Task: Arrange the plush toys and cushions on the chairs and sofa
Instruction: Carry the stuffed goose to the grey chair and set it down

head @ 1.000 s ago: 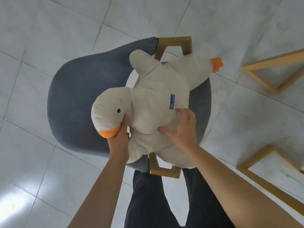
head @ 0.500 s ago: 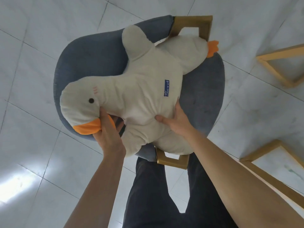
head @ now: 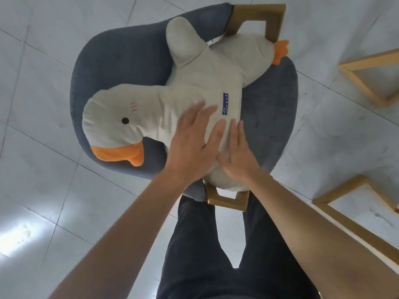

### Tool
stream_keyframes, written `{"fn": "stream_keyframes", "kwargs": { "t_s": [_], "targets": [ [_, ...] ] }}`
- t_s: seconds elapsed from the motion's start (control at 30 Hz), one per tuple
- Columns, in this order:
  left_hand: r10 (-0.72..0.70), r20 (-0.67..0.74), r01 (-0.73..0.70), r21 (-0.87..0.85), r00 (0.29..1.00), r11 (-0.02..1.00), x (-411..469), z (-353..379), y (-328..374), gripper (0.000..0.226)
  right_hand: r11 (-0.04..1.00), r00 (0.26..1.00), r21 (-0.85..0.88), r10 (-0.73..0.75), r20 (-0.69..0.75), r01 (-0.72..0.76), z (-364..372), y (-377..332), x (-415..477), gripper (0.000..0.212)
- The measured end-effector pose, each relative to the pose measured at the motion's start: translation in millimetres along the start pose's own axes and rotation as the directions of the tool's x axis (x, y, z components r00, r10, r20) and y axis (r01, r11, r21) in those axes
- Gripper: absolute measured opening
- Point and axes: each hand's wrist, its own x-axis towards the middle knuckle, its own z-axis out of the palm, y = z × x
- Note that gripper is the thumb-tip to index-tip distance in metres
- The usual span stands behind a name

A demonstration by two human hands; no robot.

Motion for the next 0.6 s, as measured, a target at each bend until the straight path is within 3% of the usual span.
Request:
{"fn": "stream_keyframes", "kwargs": {
  "t_s": [0.07,0.13,0.23,0.43,0.5,0.6],
  "targets": [
    [0.242,0.043,-0.23,0.504,0.969,0.832,35.3,5.5,-32.9,0.057,0.986,0.996,-0.144,-0.09,-0.01,0.088,18.0,10.1,-13.3,0.112],
    [0.213,0.15,-0.257,0.697,0.965,0.669,62.6,2.9,-71.8,0.062,0.962,0.995,-0.257,-0.082,0.056,0.093,31.6,33.9,-21.6,0.107],
    [0.196,0.215,-0.291,0.71,0.957,0.641,73.6,-4.4,-99.1,0.06,0.931,0.974,-0.364,0.098,0.205,-0.018,38.3,66.6,-37.6,0.106],
    [0.267,0.094,-0.253,0.707,0.959,0.66,19.3,26.0,-66.8,0.055,0.901,0.879,-0.26,0.409,0.245,-0.347,24.8,103.0,-47.0,0.133],
    [0.294,0.143,-0.309,0.689,0.945,0.655,-17.3,38.2,-72.4,0.058,0.931,0.933,-0.214,0.331,0.143,-0.297,21.5,93.6,-45.5,0.13],
    [0.227,0.165,-0.277,0.692,0.96,0.666,-57.2,45.0,-105.9,0.06,0.99,0.998,-0.127,0.063,-0.027,-0.066,26.2,58.2,-36.3,0.125]
  ]
}}
